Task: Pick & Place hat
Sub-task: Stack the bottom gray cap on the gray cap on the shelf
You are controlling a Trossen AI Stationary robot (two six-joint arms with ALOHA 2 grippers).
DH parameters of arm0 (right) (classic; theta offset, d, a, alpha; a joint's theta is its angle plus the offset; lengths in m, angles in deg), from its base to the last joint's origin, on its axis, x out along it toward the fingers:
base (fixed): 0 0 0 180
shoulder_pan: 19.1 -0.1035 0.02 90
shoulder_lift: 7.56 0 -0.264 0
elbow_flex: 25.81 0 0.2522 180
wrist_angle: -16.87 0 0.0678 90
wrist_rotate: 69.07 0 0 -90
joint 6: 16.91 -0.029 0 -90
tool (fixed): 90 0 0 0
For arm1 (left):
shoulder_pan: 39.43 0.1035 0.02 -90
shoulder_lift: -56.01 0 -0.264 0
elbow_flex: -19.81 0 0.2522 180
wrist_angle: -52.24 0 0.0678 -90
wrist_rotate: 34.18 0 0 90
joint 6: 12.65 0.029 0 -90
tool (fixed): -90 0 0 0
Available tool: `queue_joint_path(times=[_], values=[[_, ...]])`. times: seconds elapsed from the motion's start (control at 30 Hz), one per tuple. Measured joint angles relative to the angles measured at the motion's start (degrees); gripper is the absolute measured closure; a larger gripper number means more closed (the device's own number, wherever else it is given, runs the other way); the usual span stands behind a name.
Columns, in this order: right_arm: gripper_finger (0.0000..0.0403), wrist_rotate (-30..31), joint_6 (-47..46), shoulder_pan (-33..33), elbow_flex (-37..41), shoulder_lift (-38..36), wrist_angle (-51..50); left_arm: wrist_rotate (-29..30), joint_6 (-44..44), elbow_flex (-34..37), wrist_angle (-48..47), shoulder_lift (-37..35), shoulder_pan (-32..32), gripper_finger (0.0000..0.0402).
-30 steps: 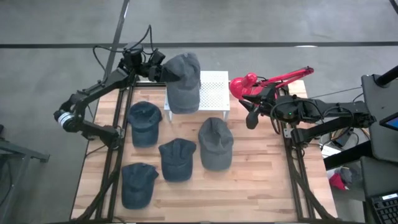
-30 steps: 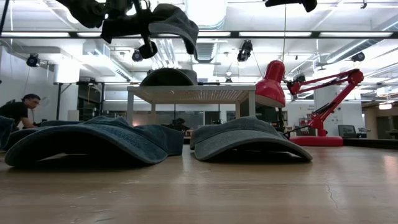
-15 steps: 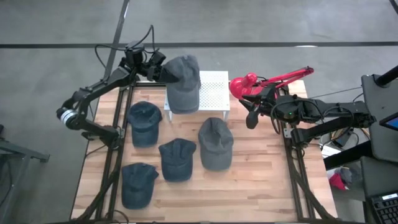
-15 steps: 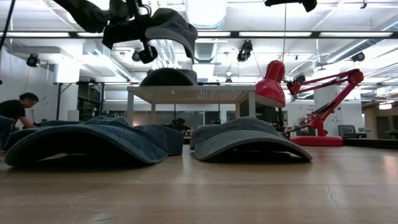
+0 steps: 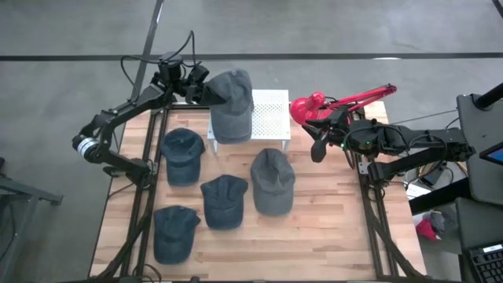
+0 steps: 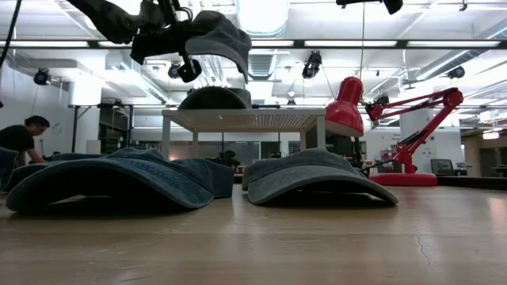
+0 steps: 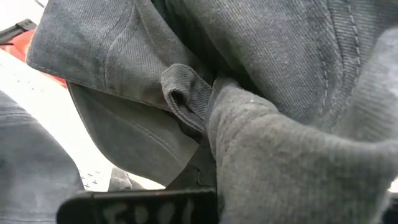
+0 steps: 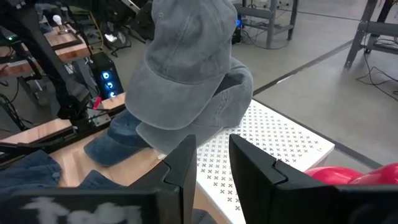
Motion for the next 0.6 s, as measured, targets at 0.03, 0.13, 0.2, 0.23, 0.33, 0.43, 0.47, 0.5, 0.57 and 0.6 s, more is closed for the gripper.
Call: queue_joint_path(times=[0.03,0.13,0.2,0.23,0.33,0.43,0.47,0.5,0.57,0.6], values=[[0.0316,0.0,0.0,0.0,0.0,0.0,0.0,0.16,0.17,0.0,0.0,0.0,0.02,0.0401],[0.0321,0.01,0.0,0.0,0.0,0.0,0.0,1.32,0.77,0.0,-0.15,0.0,0.02,0.04],[0.0324,0.02,0.0,0.0,0.0,0.0,0.02,1.67,1.2,0.0,-0.33,0.01,0.04,0.0391],[0.0325,0.0,0.0,0.0,0.0,0.0,0.02,1.71,1.36,0.0,-0.33,0.02,0.04,0.0384],[0.033,0.02,0.0,0.0,0.0,0.0,0.02,1.73,1.39,0.0,-0.31,0.02,0.14,0.0359],[0.033,0.02,0.0,0.0,0.0,0.0,0.07,1.81,1.39,0.0,-0.33,0.02,0.55,0.0337],[0.0329,0.02,0.0,0.0,0.0,0.0,0.07,2.04,1.43,0.0,-0.45,0.02,0.73,0.0331],[0.0327,0.02,0.0,0.0,0.0,0.0,0.07,2.22,1.46,0.0,-0.56,0.02,0.9,0.0326],[0.0323,0.02,0.0,0.0,0.0,0.0,0.07,2.36,1.44,0.0,-0.87,0.02,1.23,0.0317],[0.0322,0.02,0.0,0.0,0.0,0.0,0.07,2.36,1.4,0.0,-1.03,0.02,1.32,0.0314]])
